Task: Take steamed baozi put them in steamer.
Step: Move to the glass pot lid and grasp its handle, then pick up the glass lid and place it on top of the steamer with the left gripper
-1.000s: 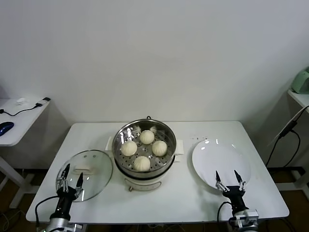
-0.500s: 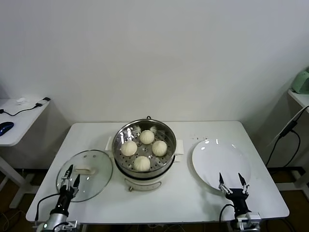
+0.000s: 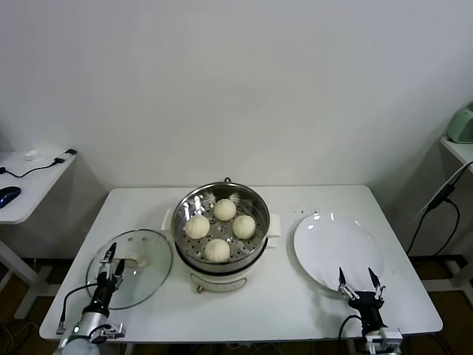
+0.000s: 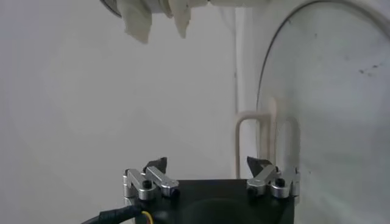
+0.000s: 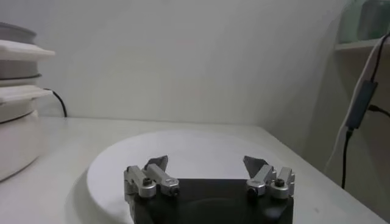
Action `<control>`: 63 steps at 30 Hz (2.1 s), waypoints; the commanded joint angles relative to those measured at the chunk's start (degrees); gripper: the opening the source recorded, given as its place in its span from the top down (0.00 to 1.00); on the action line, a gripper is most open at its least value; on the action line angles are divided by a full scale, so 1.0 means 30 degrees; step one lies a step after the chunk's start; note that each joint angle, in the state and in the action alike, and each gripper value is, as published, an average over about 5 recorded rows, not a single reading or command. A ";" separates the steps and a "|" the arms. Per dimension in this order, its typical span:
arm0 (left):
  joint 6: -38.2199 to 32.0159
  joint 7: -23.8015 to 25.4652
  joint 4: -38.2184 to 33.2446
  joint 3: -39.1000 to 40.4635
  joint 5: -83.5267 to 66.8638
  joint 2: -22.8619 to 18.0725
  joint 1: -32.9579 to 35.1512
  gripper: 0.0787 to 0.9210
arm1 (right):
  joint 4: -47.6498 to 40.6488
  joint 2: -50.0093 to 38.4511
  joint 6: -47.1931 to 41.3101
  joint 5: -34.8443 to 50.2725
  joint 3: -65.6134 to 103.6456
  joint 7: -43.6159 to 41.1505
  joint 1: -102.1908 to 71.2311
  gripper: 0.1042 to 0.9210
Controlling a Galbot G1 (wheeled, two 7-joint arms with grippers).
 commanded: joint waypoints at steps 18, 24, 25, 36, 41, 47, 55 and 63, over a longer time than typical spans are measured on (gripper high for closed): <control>-0.0856 -0.1349 0.3355 0.0146 0.1416 -0.0199 -0.1823 0.74 | -0.0168 0.0109 -0.0040 -0.0441 -0.0168 -0.0180 0.0090 0.12; -0.0509 -0.0847 0.1684 -0.0241 0.0884 -0.0344 -0.1335 0.92 | 0.0047 0.0008 -0.0072 -0.0441 -0.0063 -0.0185 0.0069 0.12; -0.0258 -0.0495 0.1046 -0.0340 0.0576 -0.0316 -0.1089 0.93 | 0.0109 -0.0023 -0.0088 -0.0444 -0.0052 -0.0186 0.0062 0.12; 0.6533 0.7164 -0.9959 -0.2068 -0.5649 0.1643 0.3277 0.94 | 0.0690 -0.0214 -0.0684 -0.1294 0.0001 0.0065 -0.0049 0.12; 0.8438 0.8840 -1.3369 -0.2118 -0.5942 0.2128 0.3538 0.94 | 0.0981 -0.0109 -0.1069 -0.1834 -0.0135 0.0463 -0.0036 0.12; 0.9777 0.9934 -1.5843 -0.0192 -0.4767 0.2096 0.2306 0.94 | 0.1106 -0.0029 -0.1151 -0.2010 -0.0311 0.0672 -0.0036 0.12; 1.3295 1.1612 -1.6909 0.6037 -0.0472 0.1341 -0.0959 0.94 | 0.1073 -0.0049 -0.0977 -0.2122 -0.0398 0.0601 0.0018 0.12; 1.5359 1.4056 -1.6592 1.0576 0.3625 -0.1575 -0.2522 0.94 | 0.0828 0.0138 -0.0644 -0.2389 -0.0477 0.0520 0.0182 0.12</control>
